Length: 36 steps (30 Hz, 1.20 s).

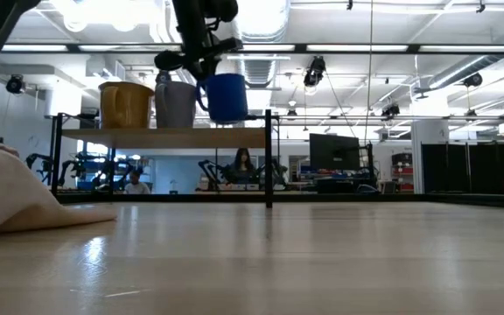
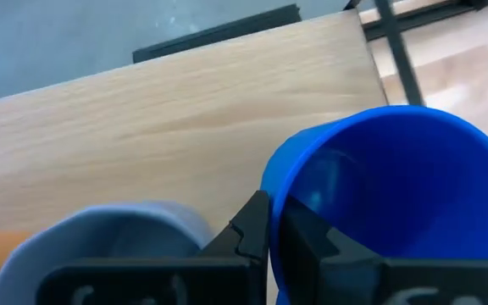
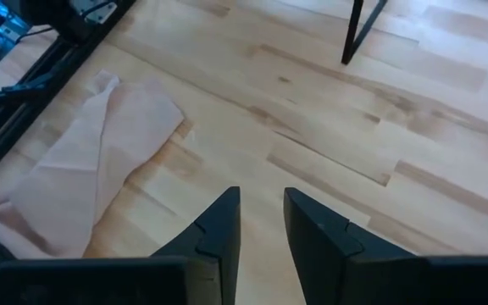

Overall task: Stack small to large cups/mugs on shelf
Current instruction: Put the blue mug on the shelf

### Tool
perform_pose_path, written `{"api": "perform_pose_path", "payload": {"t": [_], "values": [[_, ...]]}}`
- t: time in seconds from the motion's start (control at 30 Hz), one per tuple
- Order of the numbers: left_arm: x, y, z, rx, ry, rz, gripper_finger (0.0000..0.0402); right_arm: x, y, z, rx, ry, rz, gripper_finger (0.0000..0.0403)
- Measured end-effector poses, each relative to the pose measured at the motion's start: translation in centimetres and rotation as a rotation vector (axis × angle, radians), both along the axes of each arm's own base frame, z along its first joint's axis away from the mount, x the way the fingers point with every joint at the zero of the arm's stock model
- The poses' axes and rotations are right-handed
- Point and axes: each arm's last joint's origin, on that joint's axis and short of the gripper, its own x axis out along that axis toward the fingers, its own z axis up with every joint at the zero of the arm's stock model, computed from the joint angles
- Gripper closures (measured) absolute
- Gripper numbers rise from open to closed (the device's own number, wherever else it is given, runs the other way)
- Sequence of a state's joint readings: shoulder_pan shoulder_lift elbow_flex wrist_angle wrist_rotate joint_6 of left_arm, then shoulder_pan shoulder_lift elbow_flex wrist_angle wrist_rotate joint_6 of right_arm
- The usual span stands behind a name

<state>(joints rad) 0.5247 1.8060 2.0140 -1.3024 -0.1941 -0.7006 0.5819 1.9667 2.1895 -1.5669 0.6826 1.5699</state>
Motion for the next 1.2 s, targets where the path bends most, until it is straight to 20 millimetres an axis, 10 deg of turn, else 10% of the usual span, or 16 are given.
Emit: {"api": "perform_pose_path", "payload": {"t": [1.2], "values": [[0.35,0.39,-1.15,-0.075,-0.013,0.004,0.0393,0.0,-0.07,-0.02,-0.017,0.021,0.027,0.0313]]}}
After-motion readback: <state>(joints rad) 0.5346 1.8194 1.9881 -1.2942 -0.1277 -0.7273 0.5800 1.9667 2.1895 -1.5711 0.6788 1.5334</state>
